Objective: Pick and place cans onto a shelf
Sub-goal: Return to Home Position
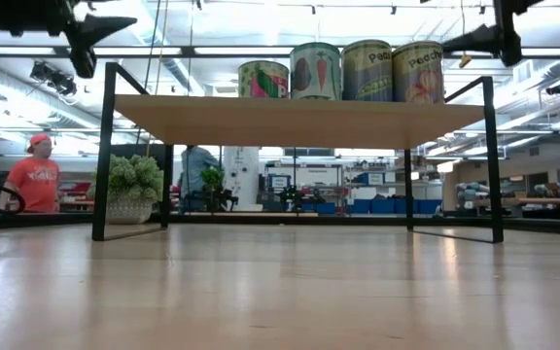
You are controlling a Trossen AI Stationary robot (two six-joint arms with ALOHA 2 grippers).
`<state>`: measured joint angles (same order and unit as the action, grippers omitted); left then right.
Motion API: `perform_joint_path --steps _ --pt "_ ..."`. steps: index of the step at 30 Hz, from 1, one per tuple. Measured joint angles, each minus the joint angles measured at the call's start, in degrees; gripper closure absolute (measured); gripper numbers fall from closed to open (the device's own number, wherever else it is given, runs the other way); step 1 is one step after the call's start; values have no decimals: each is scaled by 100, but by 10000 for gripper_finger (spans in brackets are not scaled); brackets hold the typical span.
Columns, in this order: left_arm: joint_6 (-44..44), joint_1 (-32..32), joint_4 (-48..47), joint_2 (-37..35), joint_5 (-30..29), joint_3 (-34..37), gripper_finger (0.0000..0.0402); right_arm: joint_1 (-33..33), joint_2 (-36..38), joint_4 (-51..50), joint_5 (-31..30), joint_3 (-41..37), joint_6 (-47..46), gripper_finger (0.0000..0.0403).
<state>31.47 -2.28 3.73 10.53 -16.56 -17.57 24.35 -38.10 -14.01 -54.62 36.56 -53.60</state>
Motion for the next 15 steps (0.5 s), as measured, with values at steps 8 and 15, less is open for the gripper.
perform_joint_path --steps 8,15 --pt "681 1 960 -289 -17 1001 260 -248 659 705 -140 -1008 -537 56" --pt "1024 1 1132 -271 -313 1464 260 -381 1144 1066 -86 -1738 -735 56"
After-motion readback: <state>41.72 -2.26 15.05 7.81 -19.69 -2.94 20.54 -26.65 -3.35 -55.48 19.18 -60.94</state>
